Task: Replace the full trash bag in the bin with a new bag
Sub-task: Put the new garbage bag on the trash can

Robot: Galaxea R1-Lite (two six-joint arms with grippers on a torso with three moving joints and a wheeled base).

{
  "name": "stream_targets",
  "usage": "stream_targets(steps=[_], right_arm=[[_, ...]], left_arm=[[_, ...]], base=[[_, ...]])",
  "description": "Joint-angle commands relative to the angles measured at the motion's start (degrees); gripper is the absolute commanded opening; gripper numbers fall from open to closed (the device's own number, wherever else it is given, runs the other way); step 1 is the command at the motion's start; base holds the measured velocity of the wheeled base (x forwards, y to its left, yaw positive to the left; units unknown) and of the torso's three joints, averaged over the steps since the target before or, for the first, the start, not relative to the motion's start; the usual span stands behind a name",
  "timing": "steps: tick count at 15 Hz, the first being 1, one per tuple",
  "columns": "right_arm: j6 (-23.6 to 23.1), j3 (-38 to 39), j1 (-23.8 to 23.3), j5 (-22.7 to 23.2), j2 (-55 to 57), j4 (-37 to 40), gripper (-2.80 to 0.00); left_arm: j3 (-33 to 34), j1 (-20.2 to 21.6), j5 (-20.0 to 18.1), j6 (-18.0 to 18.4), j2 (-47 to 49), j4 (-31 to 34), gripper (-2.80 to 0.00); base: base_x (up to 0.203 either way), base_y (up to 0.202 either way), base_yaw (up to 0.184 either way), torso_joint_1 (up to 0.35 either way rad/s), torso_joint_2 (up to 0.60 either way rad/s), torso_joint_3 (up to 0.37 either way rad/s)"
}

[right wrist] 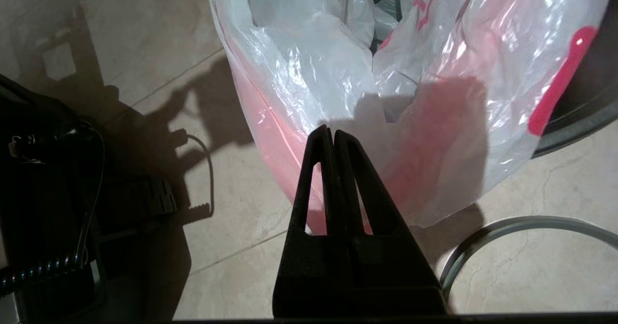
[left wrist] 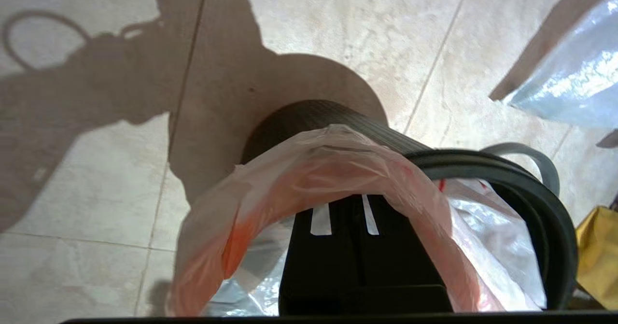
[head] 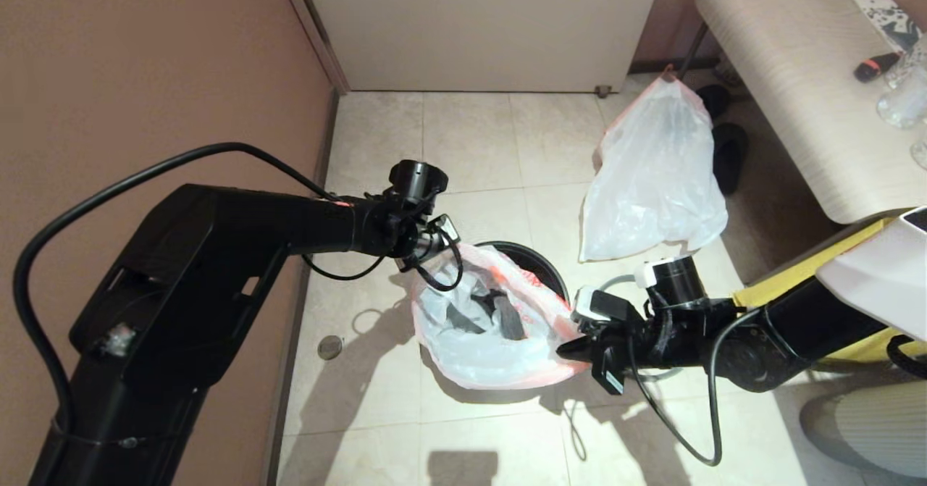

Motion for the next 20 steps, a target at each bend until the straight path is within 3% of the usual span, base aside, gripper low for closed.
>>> stream_targets(steps=[1,4,10,20], right_arm=[[-0.1,-1.2,-0.5,-0.4,2.4,-0.2,-2.8],[0.0,-3.1,-2.4,-3.3,3.7,-1.4,-2.8],[0.2,-4.7,-3.5,-3.9,6.0,-2.0,-2.8],[0.1,-5.6,-2.8,-5.0,9.9,-1.4,-2.8]], left_arm=[[0.3,0.2,0.1,-0.3,-0.2,0.1,-2.8],[-0.1,1.1,-0.1,-0.1,-0.7,0.0,-2.8],[0.3,2.9,-0.4,0.0,1.4,-0.1,-2.8],[3.8,1.4,-1.1,-0.5,2.5,-0.9,-2.8]], base=[[0.0,0.0,0.0,0.0,0.0,0.0],[0.0,0.0,0.0,0.0,0.0,0.0],[0.0,0.0,0.0,0.0,0.0,0.0],[0.0,0.0,0.0,0.0,0.0,0.0]])
